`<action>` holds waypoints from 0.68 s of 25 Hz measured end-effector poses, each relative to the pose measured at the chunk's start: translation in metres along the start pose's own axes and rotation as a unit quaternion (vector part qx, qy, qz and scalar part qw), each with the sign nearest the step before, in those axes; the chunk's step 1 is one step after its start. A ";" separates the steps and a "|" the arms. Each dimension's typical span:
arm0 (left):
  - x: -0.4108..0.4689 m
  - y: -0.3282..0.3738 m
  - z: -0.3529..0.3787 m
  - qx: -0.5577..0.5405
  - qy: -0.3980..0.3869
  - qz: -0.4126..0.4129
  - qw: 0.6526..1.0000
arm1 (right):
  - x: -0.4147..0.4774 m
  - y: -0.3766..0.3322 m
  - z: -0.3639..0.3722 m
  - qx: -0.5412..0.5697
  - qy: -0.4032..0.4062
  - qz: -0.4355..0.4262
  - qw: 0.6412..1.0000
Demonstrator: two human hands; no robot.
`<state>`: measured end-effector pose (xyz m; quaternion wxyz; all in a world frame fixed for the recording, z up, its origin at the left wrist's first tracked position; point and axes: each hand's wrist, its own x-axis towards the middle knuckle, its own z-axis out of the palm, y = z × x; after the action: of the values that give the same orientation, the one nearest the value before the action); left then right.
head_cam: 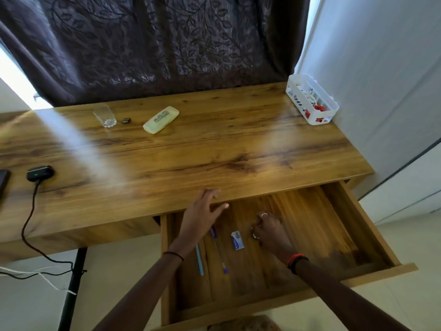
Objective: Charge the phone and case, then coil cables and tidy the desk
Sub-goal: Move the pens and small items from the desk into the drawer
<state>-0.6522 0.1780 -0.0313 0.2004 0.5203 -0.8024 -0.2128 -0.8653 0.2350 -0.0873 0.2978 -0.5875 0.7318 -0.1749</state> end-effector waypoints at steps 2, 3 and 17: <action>0.022 -0.018 -0.025 -0.010 0.045 -0.008 0.999 | 0.008 -0.023 -0.019 -0.003 0.016 -0.076 0.997; 0.033 -0.028 -0.039 -0.009 0.066 -0.013 0.998 | 0.015 -0.038 -0.030 -0.007 0.021 -0.111 0.994; 0.162 -0.188 -0.163 0.173 0.174 -0.183 0.952 | 0.254 -0.237 -0.055 -0.130 0.042 -0.293 0.946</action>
<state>-0.4844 -0.0620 0.0167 0.2012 0.7138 -0.6708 -0.0100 -0.7556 -0.0742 0.0396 0.1234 -0.8021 0.5552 -0.1818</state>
